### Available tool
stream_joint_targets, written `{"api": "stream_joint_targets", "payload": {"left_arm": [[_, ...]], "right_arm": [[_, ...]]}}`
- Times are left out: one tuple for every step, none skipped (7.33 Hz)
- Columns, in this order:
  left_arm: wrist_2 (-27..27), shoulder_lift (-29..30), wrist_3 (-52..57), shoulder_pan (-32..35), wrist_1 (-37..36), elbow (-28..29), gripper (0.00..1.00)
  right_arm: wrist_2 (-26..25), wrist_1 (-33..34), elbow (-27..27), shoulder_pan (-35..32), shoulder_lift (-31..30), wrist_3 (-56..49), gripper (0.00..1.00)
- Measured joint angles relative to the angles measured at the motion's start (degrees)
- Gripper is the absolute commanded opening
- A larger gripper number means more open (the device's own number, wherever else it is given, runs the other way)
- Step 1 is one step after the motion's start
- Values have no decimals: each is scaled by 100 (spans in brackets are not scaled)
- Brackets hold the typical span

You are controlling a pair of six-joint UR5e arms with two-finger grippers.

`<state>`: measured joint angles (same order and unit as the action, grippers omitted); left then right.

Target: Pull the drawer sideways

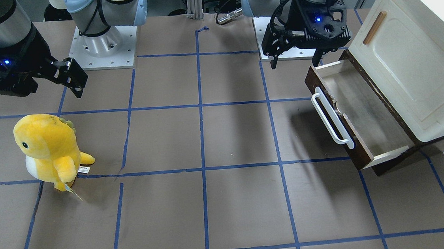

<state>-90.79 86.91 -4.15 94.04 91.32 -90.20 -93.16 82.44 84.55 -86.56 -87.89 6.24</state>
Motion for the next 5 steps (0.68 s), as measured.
{"api": "stream_joint_targets", "payload": {"left_arm": [[-5,-15,1,1,0,-6,100],[-10,-20,0,1,0,-11,100],[-14,-23,4,1,1,-13,100],[-14,-27,7,1,3,-13,100],[-13,-40,-7,1,2,-10,100]], "right_arm": [[0,0,0,-1,0,0,100],[0,0,0,0,0,0,100],[0,0,0,1,0,0,100],[0,-2,0,1,0,0,100],[0,-4,0,2,0,0,100]]}}
